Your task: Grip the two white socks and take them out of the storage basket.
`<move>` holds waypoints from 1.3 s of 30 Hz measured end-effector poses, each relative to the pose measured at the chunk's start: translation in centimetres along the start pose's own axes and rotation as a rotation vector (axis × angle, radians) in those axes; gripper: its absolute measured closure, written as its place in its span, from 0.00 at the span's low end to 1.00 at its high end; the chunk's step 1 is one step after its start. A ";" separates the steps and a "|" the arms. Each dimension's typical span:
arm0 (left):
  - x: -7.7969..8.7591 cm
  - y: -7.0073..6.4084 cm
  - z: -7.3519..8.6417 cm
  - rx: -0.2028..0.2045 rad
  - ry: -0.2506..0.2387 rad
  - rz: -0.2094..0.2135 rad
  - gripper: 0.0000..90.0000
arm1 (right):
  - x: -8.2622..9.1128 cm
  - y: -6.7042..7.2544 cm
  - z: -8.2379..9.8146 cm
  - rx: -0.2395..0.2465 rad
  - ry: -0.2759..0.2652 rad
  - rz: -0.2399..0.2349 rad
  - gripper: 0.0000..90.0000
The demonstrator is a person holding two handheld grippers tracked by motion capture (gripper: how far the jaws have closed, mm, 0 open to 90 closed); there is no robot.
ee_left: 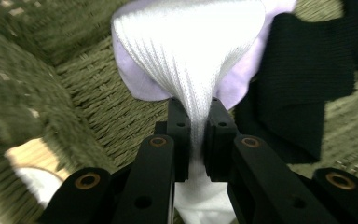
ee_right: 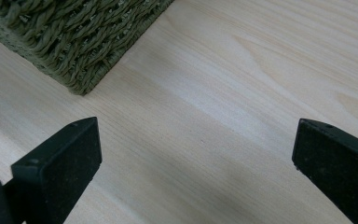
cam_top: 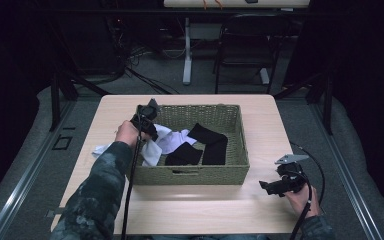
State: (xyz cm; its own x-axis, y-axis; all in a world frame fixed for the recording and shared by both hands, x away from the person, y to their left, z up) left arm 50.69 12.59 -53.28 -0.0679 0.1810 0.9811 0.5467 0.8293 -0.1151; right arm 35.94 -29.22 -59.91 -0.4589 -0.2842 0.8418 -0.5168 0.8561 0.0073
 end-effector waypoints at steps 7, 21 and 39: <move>3.1 -0.2 -0.1 -0.028 -0.037 -0.006 0.92 | 0.0 0.1 0.0 0.001 0.003 -0.004 0.01; 8.5 -0.5 -0.7 -0.059 -0.079 -0.019 0.92 | -0.1 0.0 0.1 0.003 0.013 -0.003 0.01; 17.2 1.3 0.2 -0.035 -0.169 -0.078 0.92 | -0.1 0.0 0.1 0.004 0.010 -0.003 0.01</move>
State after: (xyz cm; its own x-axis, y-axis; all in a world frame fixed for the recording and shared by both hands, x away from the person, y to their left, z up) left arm 50.05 16.85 -36.58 -0.2490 0.2051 0.9466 0.5625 0.8262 -0.0310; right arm 35.91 -29.23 -60.04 -0.4502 -0.2820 0.8472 -0.5207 0.8537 0.0075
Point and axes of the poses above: each handheld gripper's, and its own axes: x roughly backward along the jaws, z roughly out of its underside, y roughly to its left, the point moved 7 cm from there along -x, roughly forward along the jaws, and after that the axes turned 5 degrees about y, right-handed, at the moved point
